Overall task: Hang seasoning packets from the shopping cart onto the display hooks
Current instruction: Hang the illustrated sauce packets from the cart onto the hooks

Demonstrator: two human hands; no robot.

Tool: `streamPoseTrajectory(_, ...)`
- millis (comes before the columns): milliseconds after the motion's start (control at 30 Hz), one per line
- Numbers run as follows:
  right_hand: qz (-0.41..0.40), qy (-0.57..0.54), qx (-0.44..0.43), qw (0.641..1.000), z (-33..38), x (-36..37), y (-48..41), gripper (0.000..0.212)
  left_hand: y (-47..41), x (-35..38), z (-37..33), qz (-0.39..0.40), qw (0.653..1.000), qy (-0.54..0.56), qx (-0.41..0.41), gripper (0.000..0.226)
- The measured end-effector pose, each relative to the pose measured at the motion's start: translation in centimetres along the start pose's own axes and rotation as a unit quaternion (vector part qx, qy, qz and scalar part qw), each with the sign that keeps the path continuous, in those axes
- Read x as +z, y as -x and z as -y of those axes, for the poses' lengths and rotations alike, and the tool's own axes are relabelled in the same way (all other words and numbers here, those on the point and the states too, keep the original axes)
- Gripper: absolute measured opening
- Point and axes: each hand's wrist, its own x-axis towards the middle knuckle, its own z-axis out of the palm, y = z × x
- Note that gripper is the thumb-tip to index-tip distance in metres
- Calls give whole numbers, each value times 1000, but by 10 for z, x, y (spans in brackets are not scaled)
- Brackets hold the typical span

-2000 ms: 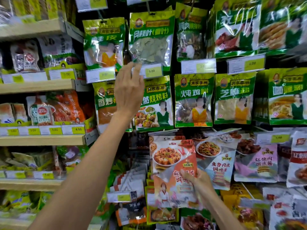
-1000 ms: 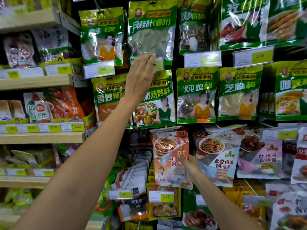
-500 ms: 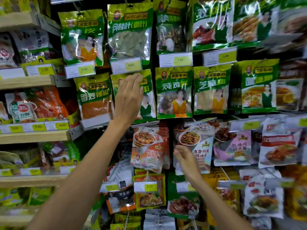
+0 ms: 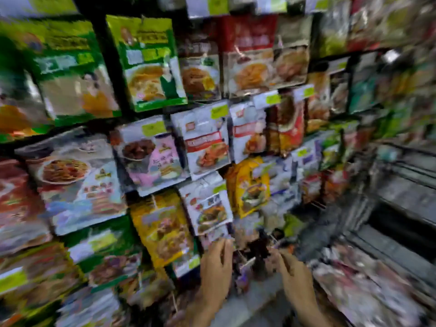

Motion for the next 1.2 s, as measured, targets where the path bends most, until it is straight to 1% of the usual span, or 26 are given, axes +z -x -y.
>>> streamPoseTrajectory(67, -31, -1, 43, 999, -41, -39, 3, 19, 7, 58, -5, 42, 999, 6, 11, 19)
streamPoseTrajectory(200, -102, 43, 124, 986, -107, -99, 5, 16, 12, 150, -11, 150, 988, -11, 42, 16)
streamPoseTrajectory(333, -156, 60, 217, 962, -161, -131, -12, 15, 0, 224, -7, 235, 969, -37, 61, 7)
streamPoseTrajectory(467, -211, 68, 285, 933, -214, -144, -37, 16, -30, 299, 8, 373, 927, -33, 36, 17)
streamPoseTrajectory(633, -258, 49, 362, 894, -278, -147, -77, 17, -76, 393, 34, 474, 877, -63, 49, 28)
streamPoseTrajectory(733, -278, 37, 408, 869, -319, -144, -104, 18, -100, 443, 50, 501, 861, -81, 39, 26)
streamPoseTrajectory(833, -279, 34, 460, 842, -360, -139, -120, 22, -115, 491, 71, 520, 848, -101, 20, 26)
streamPoseTrajectory(900, -280, 37, 487, 827, -385, -136, -123, 23, -119, 522, 86, 531, 839, -114, 28, 24)
streamPoseTrajectory(967, -277, 43, 510, 813, -409, -135, -124, 23, -118, 552, 103, 554, 823, -124, 33, 20)
streamPoseTrajectory(1033, -276, 50, 522, 805, -431, -137, -125, 23, -115, 576, 122, 570, 810, -138, 14, 21)
streamPoseTrajectory(1133, -282, 62, 524, 801, -460, -144, -128, 21, -106, 592, 148, 554, 816, -163, -20, 31)
streamPoseTrajectory(1200, -285, 70, 524, 799, -478, -147, -133, 18, -97, 590, 168, 531, 824, -191, -54, 39)
